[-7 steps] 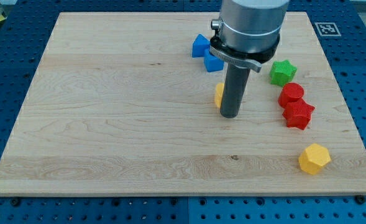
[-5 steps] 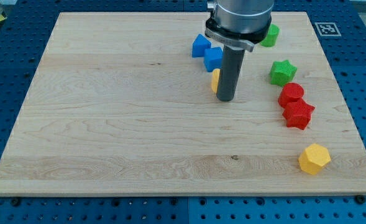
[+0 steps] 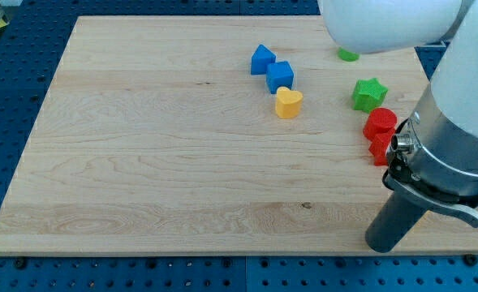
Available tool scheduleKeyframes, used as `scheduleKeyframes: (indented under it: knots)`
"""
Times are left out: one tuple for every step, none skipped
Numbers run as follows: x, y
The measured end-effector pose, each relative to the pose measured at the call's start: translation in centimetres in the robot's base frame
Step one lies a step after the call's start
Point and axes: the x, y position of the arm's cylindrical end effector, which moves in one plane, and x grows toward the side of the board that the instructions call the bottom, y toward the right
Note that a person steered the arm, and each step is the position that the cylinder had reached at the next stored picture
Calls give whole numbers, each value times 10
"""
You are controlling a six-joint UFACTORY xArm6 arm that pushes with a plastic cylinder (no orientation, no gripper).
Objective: Push the yellow hexagon closer to the yellow heart
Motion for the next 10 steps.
scheduleKeyframes:
  knots:
    - [-1, 38]
    - [-1, 91]
    - [-3, 112]
    - [-29, 112]
    - [-34, 109]
    - [-34, 88]
    - [-34, 62]
    - [-34, 39]
    - [-36, 11]
    - [-40, -18]
